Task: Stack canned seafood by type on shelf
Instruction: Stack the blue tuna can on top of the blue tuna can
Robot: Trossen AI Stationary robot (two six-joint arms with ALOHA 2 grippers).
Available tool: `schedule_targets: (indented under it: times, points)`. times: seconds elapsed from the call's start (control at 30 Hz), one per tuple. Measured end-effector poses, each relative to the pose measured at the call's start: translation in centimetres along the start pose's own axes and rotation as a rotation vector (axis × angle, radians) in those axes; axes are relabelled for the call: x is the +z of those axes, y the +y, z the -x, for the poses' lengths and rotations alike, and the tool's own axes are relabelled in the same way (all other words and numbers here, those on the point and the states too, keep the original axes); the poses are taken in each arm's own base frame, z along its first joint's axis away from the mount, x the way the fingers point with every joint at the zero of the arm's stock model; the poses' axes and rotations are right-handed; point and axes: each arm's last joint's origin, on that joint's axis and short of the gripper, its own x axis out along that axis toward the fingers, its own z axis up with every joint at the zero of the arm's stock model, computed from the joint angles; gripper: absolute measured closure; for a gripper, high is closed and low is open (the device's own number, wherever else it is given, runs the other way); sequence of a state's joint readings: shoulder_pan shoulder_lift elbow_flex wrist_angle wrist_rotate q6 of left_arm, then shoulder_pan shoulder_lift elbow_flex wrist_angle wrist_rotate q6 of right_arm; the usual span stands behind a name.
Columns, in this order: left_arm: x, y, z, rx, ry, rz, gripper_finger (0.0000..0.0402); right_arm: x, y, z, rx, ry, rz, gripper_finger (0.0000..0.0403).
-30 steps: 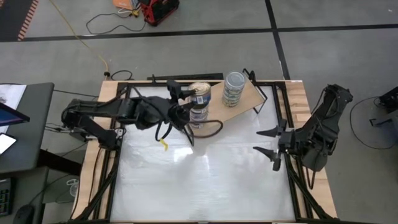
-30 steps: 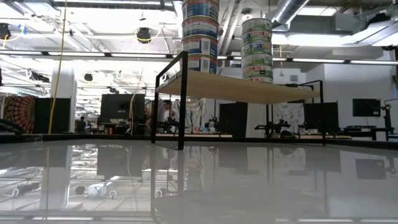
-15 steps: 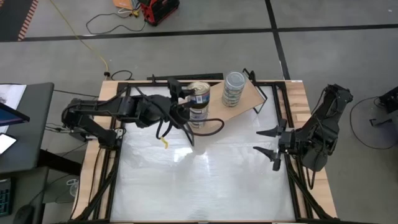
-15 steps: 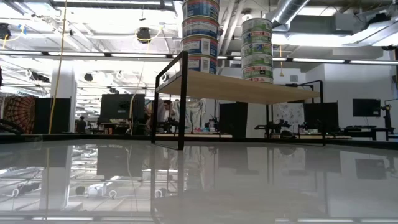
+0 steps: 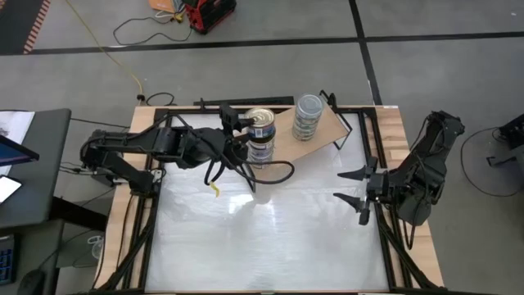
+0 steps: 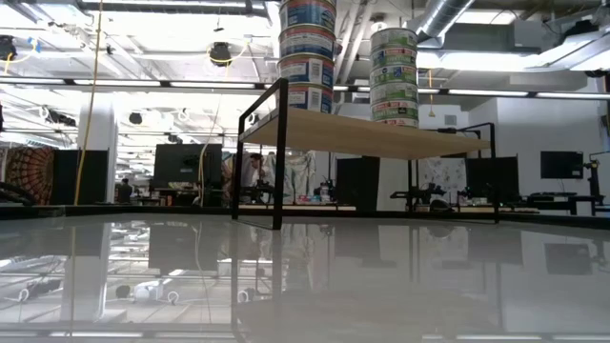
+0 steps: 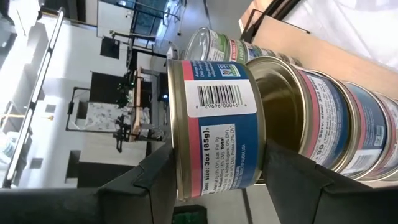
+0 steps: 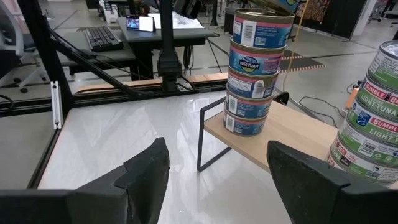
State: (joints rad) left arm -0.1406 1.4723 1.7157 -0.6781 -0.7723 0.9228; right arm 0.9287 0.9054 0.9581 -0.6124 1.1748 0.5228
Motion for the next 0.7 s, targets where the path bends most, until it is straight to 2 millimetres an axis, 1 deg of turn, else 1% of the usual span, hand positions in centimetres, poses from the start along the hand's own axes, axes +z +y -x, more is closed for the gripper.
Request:
schedule_targets:
  times: [0.17,0.4,0.57,0.7]
  points:
    - [0.36,-0.49,0.38,-0.022,-0.021,-0.038,0.0183,0.00,0.00,0.00,0.000,0.000,0.000,0.0108]
    - [0.50,-0.53,0.47,-0.019,-0.027,-0.035,0.0150,-0.03,0.12,-0.23,-0.010,0.001,0.000,0.0108]
    - [0.70,-0.57,0.74,-0.017,-0.038,-0.033,0.0136,-0.24,0.56,-0.56,-0.018,0.006,0.011,0.0108]
    - [0.84,-0.67,0.93,-0.017,-0.043,-0.054,0.0132,-0.29,0.79,-0.66,-0.017,0.006,0.009,0.0108]
